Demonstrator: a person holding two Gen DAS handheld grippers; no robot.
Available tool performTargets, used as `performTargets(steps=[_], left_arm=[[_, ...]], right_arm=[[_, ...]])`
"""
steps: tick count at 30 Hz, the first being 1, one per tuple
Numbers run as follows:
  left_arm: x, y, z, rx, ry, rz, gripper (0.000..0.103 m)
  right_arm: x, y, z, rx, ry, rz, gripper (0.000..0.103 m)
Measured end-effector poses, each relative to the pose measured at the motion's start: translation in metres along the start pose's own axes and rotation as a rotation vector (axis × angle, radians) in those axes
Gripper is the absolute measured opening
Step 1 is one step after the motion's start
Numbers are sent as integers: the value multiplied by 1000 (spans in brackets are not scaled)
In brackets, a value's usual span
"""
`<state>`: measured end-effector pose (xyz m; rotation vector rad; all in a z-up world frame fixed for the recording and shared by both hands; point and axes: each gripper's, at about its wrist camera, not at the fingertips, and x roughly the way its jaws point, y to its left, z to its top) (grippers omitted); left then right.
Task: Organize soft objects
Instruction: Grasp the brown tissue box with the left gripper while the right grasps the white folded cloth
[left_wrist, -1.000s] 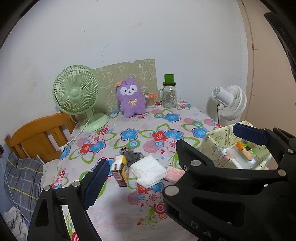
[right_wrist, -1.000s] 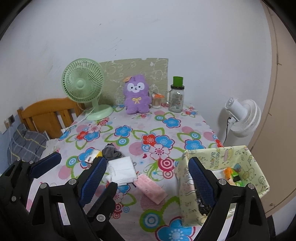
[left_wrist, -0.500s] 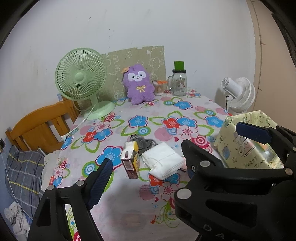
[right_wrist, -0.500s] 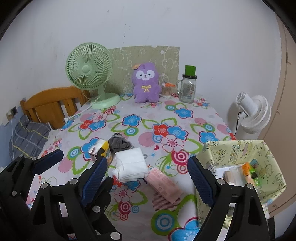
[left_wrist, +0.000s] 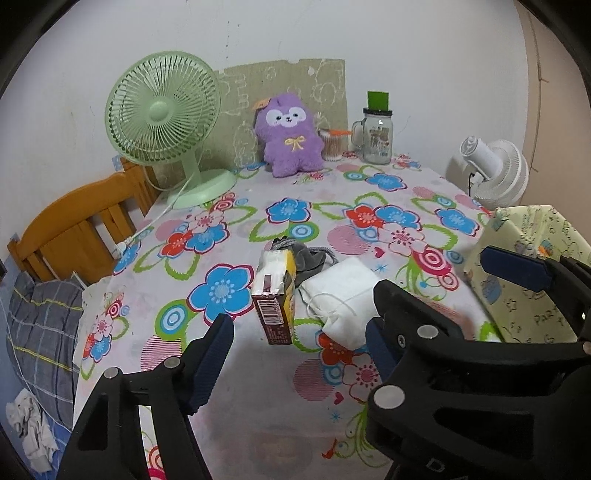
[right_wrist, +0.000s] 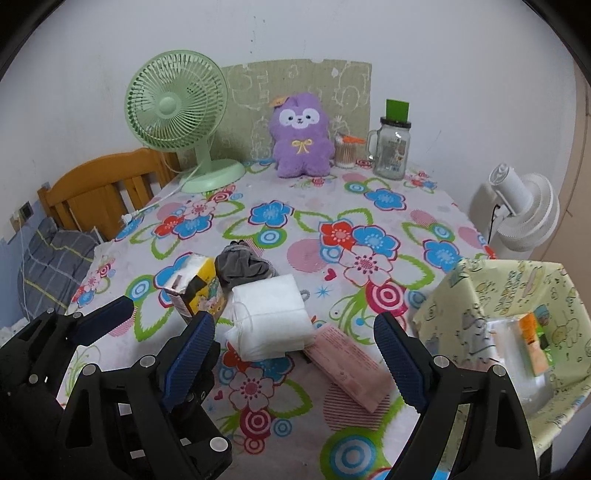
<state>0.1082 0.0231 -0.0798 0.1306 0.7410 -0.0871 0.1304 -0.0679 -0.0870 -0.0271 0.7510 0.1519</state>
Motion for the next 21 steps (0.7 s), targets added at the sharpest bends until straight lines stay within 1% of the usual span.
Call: performTargets(steps=[12,17,21], left_arm=[[37,9,3,-15,51,25,68],[47,11,6,-14,61,32,63],[53,10,8,-13,65,34,61]], right_arm=[[33,-2,6,3,35,6,90],[43,-7,8,10,45,4,90],[49,-8,11,11,50,0,90]])
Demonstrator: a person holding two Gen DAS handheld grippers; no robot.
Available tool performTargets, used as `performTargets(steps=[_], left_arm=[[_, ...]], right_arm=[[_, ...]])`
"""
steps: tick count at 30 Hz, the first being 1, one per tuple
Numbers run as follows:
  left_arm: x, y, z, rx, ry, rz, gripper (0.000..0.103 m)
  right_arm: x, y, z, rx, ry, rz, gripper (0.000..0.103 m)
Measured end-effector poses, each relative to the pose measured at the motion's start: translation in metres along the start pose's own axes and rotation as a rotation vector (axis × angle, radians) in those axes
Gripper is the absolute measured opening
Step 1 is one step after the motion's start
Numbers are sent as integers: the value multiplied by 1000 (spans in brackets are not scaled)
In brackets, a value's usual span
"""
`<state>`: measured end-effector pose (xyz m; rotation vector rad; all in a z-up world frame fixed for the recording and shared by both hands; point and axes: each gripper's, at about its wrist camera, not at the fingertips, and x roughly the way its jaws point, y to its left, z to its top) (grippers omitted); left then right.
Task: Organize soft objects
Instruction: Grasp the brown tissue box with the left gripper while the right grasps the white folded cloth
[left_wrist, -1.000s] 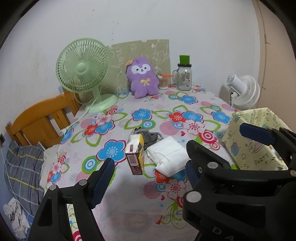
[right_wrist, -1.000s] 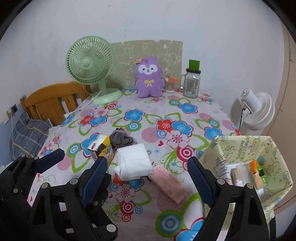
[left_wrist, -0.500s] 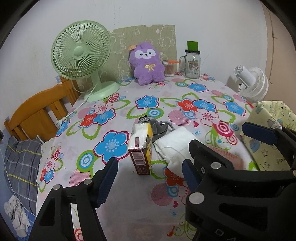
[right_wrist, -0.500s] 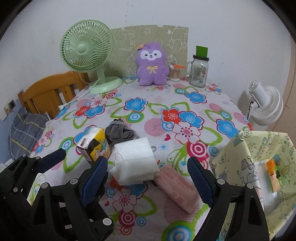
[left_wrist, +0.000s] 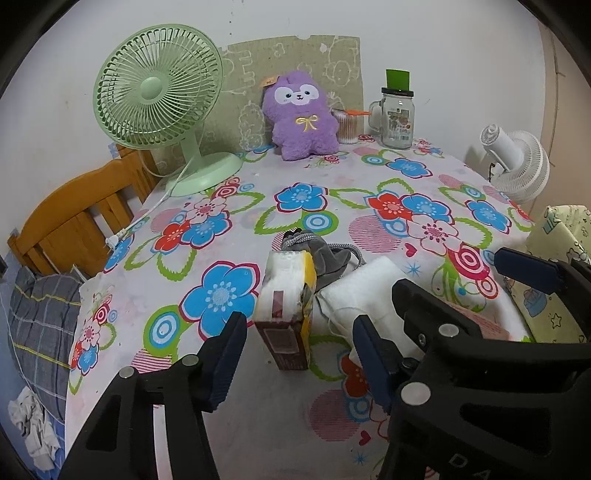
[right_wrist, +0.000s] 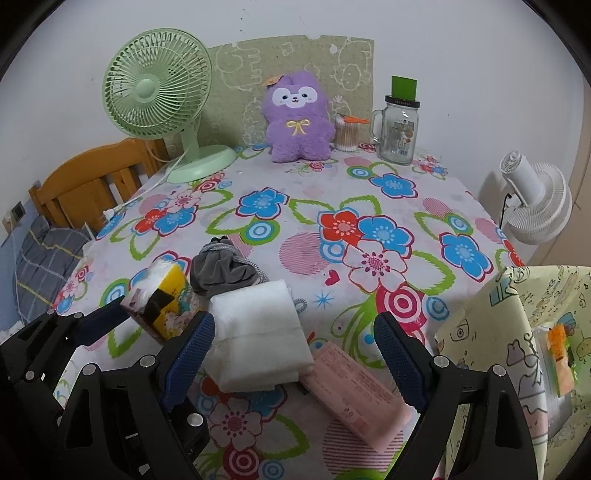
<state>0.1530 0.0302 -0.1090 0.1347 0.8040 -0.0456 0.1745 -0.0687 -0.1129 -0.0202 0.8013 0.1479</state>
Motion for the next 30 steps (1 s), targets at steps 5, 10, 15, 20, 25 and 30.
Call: performTargets(steps=[5,10,15,20,25,30], left_arm=[[8,1,4,-4,8,3,50],[17,0,6,-8,26,3,31],[22,4,6,-18,27,27,22],[20,7,3,-20,18,22,21],[17,13,-1,-30,22,26,21],[12,21,-9,-34,20,48,20]], right_arm=[[6,0,3,-3,4,4,90],[13,0,3,6,17,11,90],[15,2,3,0,21,18,90],[17,8,2,-9,29,33,90],[20,17,-1,-16,46,62,90],[29,26,-6,-13,82,83,90]])
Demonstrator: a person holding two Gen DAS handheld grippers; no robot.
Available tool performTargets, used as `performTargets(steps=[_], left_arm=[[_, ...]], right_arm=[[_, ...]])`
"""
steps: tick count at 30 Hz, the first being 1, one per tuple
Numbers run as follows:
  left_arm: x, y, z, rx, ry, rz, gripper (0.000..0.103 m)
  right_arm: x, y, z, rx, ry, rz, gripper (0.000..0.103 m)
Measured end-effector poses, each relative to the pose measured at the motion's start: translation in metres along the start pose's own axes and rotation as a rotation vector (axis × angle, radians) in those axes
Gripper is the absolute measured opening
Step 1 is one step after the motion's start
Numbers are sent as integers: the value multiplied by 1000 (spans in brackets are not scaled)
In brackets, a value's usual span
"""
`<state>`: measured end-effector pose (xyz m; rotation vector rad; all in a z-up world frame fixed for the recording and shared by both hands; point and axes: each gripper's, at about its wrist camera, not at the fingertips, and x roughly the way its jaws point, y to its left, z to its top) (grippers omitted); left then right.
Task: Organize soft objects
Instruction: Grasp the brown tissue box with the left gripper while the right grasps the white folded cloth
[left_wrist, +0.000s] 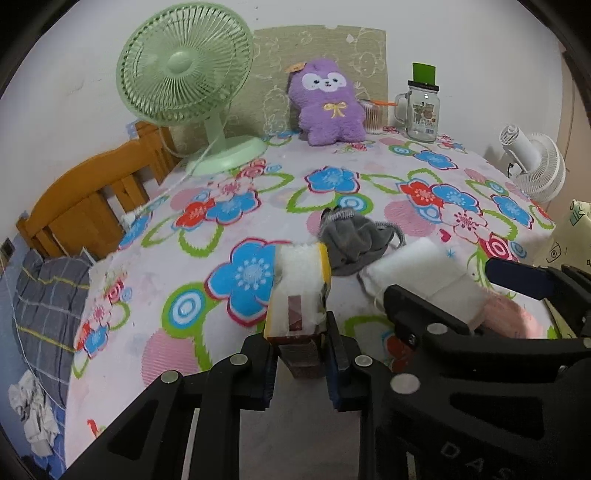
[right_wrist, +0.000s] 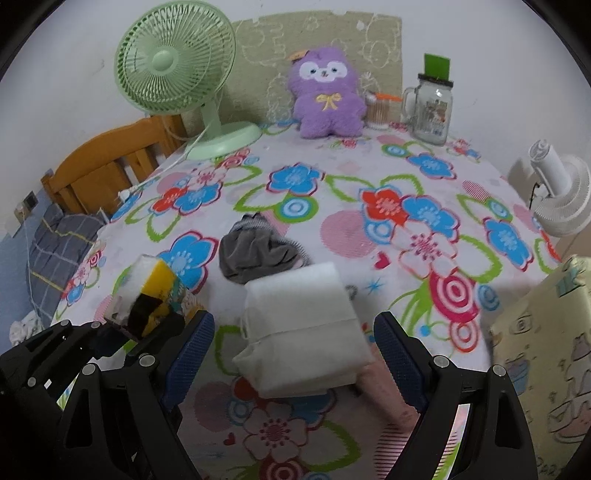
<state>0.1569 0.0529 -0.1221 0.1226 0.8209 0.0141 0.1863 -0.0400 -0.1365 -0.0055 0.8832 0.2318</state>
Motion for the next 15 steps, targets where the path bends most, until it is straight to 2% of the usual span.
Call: performTargets(steps=[12,14,15], left_arm=[[13,4,-13,-17,60,-30,20],[15,3,-13,-11,66,-32,20],[16,3,-13,-10,69,-34,20]], right_arm=[[21,8,-4,-38,43,-19,89],[22,9,-4,-46,44,-15,82],[23,9,-4,-47,44,-16,75]])
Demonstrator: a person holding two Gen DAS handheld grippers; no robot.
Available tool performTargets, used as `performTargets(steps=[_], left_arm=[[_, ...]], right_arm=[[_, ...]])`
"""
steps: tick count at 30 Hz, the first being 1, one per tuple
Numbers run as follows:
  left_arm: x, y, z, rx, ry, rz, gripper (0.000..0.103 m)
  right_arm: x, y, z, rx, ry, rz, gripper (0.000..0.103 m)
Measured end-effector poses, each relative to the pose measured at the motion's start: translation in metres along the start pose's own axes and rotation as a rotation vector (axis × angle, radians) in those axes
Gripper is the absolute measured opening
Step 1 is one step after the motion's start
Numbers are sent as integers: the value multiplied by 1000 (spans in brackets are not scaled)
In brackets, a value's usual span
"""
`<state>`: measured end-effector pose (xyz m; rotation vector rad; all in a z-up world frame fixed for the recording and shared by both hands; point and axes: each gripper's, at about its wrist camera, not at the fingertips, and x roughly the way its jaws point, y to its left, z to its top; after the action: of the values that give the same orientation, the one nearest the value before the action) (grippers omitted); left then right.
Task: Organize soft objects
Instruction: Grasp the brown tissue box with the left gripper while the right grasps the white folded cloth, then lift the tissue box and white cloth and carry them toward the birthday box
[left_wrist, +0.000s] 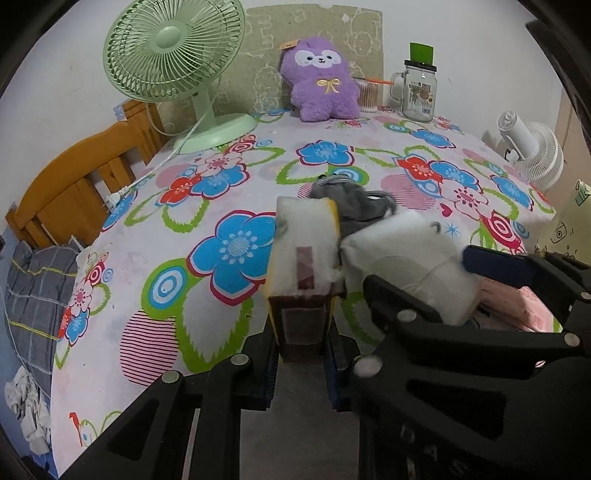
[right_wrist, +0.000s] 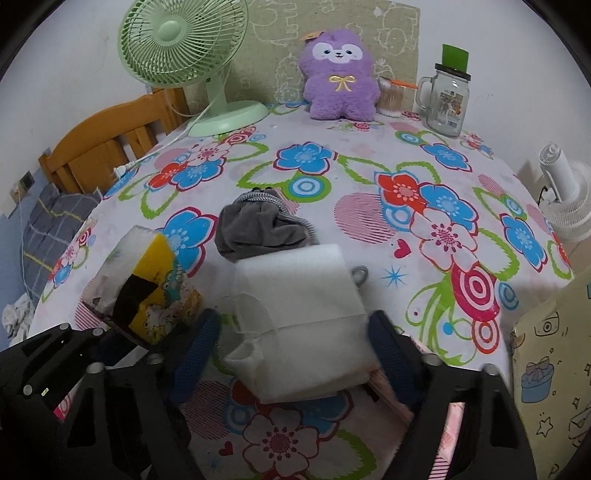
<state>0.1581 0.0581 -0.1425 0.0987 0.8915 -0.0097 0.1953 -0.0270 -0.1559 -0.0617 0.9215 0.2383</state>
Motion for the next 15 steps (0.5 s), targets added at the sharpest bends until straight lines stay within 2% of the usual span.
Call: performTargets(steps=[2,9,15], left_arm=[[1,0,-1,3,8,-6,20],[1,1,-1,-6,9,-13,18],[-3,2,-2,-13,-5,-1,18]], right_arm=[[0,0,0,-1,0,-1,71],[-5,5,-1,-35,-19,-2,38],[-11,5,-4,-36,-26,6,25]])
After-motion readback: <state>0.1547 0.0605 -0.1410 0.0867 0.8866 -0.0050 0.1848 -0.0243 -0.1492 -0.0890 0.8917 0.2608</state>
